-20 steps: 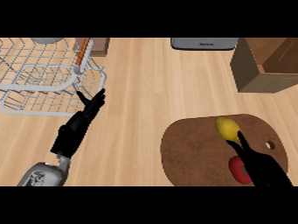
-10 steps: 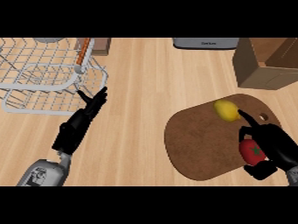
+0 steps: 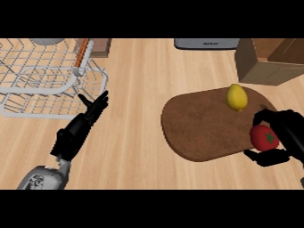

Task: Pick the tomato from the cutting board and place it in the cardboard box

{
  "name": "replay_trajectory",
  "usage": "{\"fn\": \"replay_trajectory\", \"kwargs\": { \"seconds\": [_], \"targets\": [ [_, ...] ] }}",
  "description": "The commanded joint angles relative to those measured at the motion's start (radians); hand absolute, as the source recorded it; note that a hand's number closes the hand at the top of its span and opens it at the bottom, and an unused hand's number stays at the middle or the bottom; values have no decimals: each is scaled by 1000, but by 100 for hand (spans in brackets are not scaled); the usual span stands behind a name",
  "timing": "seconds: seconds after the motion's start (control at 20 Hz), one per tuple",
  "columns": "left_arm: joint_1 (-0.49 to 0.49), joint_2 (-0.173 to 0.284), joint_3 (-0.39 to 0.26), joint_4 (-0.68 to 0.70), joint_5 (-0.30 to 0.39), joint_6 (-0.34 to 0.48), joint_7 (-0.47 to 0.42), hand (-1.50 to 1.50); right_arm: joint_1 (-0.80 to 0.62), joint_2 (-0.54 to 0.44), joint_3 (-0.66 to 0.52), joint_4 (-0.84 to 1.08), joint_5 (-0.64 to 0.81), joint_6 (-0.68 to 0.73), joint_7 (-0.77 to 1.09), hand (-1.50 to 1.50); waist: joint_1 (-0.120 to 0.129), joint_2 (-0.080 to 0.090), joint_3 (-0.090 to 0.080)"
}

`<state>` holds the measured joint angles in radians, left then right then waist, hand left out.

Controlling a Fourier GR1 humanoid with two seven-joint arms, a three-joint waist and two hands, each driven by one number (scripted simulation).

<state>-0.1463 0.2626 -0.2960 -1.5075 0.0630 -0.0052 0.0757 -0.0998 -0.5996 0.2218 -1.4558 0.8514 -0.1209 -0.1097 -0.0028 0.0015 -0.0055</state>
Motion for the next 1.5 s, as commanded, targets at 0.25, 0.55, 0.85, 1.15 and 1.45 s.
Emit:
{"fn": "replay_trajectory", "kwargs": {
  "seconds": [0.25,0.55,0.85,1.15,1.45],
  "targets": [
    [-45,16,55,-91,-1,2,46,0,60,-109,-163,-393,-205,169,13,150,-14,-9,5],
    [-23,11,59,-66,-26,0,18,0,157,-95,-351,-604,-369,195,80,150,-14,-7,5],
    [-64,-36,71,38,-63,-17,-56,0,120,-78,-463,-713,-460,322,277,150,-6,-2,5],
    [-59,-50,74,-40,-70,-40,4,0,-103,-131,-546,-465,-493,369,275,150,7,-1,5],
    [-17,-66,77,-40,-89,-64,-33,0,-290,-116,-498,-210,-449,354,232,150,18,1,5]
  ]
}}
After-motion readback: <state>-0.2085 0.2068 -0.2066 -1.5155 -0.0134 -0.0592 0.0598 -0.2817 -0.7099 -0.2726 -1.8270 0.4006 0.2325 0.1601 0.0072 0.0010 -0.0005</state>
